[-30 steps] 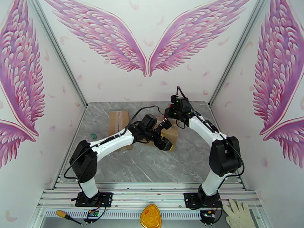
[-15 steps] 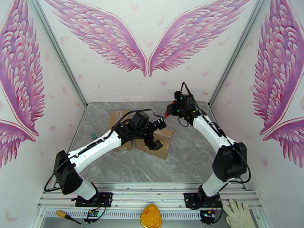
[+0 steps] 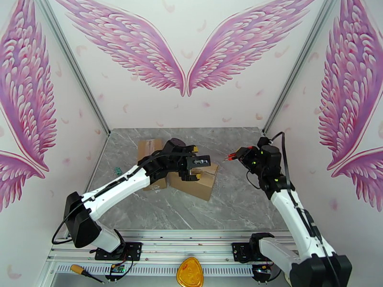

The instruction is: Unpack the express box

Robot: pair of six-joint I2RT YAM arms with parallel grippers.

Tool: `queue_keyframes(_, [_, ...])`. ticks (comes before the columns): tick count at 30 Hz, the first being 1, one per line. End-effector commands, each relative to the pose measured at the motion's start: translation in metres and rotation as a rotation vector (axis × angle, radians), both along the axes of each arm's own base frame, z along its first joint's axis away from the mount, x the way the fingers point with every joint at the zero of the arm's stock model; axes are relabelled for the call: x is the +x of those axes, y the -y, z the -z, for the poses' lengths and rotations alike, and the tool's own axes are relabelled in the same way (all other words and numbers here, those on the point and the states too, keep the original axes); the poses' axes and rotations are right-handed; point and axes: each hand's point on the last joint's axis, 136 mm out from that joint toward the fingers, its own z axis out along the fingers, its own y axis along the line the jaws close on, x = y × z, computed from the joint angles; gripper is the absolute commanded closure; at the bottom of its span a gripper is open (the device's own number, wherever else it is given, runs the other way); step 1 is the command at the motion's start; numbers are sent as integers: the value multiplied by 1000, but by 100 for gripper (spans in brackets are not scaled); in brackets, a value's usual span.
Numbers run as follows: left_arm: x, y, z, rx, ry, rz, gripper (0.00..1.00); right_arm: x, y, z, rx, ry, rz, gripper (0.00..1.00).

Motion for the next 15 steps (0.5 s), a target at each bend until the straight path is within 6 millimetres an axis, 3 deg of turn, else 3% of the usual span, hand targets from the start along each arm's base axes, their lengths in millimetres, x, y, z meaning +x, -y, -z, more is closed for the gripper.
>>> queue_keyframes(1, [-16, 8, 25, 71, -7, 168, 1, -7, -3, -3, 146, 36, 33, 100])
queue_keyframes(5, [-21, 12, 42, 111, -16, 217, 1, -15, -6, 15, 189, 16, 31, 100])
queue_keyframes(15, [-22, 14, 68, 159, -11, 223, 1, -13, -15, 21, 260, 27, 2, 100])
